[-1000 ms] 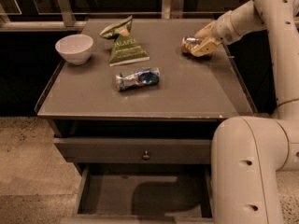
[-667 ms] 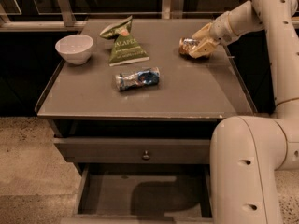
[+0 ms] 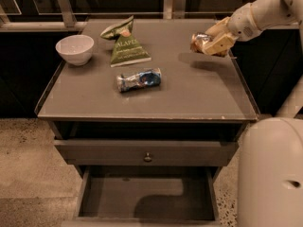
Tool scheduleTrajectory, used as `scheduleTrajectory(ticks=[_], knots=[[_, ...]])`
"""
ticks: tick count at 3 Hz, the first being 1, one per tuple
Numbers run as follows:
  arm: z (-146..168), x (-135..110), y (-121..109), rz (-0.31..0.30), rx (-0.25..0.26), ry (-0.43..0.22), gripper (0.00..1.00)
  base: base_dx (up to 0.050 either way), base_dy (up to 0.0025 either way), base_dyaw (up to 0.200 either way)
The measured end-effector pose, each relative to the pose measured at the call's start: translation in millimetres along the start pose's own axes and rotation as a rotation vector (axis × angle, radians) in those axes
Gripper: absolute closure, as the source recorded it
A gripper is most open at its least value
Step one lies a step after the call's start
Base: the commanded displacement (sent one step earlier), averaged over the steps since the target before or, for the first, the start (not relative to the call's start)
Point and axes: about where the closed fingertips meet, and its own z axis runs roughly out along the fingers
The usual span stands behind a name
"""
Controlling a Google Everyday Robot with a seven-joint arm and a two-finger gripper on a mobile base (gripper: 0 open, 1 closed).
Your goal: Place orange can into middle drawer
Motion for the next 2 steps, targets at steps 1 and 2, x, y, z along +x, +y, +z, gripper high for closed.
scheduleTrajectory(ticks=[1, 2], knots=[[-47, -23, 9, 0.000, 0.088, -0.070, 1.00, 0.000, 0.00000, 0.000], [-95, -47, 24, -0.005, 0.204, -0.181, 1.00, 0.000, 0.00000, 0.000]])
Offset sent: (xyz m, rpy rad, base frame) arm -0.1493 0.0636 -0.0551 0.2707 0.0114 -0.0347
